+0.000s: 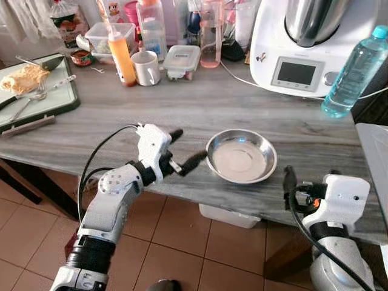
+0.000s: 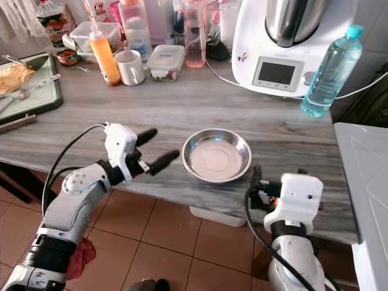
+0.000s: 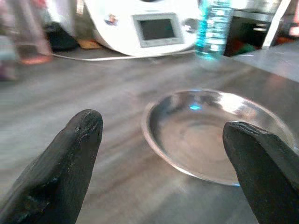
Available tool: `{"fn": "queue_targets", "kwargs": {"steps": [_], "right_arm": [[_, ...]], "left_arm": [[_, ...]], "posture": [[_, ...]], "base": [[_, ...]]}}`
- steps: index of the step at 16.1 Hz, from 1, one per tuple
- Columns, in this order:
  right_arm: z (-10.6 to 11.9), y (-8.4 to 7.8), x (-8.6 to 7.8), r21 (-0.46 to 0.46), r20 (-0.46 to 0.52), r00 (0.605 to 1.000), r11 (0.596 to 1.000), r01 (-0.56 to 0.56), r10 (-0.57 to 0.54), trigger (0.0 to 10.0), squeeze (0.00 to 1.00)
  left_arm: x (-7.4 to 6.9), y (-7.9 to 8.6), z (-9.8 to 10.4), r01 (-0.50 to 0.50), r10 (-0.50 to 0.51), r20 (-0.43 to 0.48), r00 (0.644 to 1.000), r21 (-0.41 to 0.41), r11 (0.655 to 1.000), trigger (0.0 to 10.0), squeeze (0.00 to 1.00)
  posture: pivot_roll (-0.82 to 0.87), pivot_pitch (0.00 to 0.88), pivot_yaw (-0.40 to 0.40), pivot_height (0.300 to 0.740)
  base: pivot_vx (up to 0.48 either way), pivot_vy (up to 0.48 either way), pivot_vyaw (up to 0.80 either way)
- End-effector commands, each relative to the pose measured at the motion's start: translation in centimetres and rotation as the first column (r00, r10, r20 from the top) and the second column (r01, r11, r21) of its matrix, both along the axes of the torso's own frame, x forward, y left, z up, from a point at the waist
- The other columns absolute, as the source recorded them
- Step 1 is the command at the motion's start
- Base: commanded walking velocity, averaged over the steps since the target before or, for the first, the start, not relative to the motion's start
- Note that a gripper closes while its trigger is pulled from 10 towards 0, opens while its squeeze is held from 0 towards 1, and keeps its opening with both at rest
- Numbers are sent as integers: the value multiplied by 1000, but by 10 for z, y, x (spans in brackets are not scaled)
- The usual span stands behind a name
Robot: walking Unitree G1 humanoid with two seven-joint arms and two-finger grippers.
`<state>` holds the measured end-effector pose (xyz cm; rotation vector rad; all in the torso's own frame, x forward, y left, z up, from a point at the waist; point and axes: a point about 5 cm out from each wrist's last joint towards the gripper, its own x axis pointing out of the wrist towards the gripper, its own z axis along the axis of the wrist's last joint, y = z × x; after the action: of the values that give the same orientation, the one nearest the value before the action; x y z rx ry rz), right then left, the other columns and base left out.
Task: Setting the table
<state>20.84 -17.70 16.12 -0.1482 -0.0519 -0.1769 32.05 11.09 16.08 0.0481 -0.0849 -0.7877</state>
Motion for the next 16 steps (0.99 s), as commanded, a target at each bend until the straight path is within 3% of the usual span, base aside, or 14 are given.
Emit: {"fn": "queue_targets", "kwargs": {"steps": [1, 2, 3, 4, 5, 8, 10, 12, 16], "right_arm": [[8, -3, -5, -50, 41, 999, 998, 29, -27, 10000, 1000], [7, -5, -7, -48, 40, 999, 998, 36, -34, 10000, 1000], [8, -7, -9, -67, 45, 998, 997, 42, -39, 10000, 788], [8, -9, -12, -62, 53, 996, 995, 73, -70, 10000, 59], [8, -10, -17, -57, 57, 994, 994, 91, -88, 10000, 0], [-2, -6, -23, -22, 25, 993, 994, 112, -111, 10000, 0], [-4, -6, -16, 132, 40, 994, 987, 92, -98, 10000, 0], [-5, -8, -11, 228, 50, 993, 969, 94, -108, 10000, 0], [-5, -23, -11, 193, 69, 992, 977, 92, -107, 10000, 0]], "left_arm": [[-2, 5, -3, -68, 68, 20, 997, 12, 998, 10000, 0], [-1, 7, -3, -111, 111, 23, 994, -1, 994, 10000, 0], [0, 8, -4, -146, 147, 23, 989, -11, 989, 10000, 0], [-2, 3, -3, -172, 172, 46, 984, -5, 985, 10000, 0], [-3, -1, 1, -203, 203, 63, 977, -13, 979, 10000, 0], [-2, -8, -11, -257, 258, 21, 966, -30, 966, 10000, 0], [0, -10, -29, -337, 334, -65, 940, -47, 940, 10000, 0], [1, -12, -37, -361, 358, -75, 931, -32, 932, 10000, 0], [-1, 8, -54, -449, 449, -54, 892, 22, 893, 10000, 0]], "posture": [[8, 124, 44, 714], [3, 123, 41, 714], [-2, 122, 39, 714], [-13, 120, 33, 714], [-13, 120, 33, 714], [-36, 112, 26, 714], [-52, 97, 30, 714], [-61, 81, 30, 714], [-60, 70, 27, 714]], "base": [[0, 0, 0], [0, 0, 0], [0, 0, 0], [0, 0, 0], [0, 0, 0], [0, 0, 0], [0, 0, 0], [0, 0, 0], [0, 0, 0]]}}
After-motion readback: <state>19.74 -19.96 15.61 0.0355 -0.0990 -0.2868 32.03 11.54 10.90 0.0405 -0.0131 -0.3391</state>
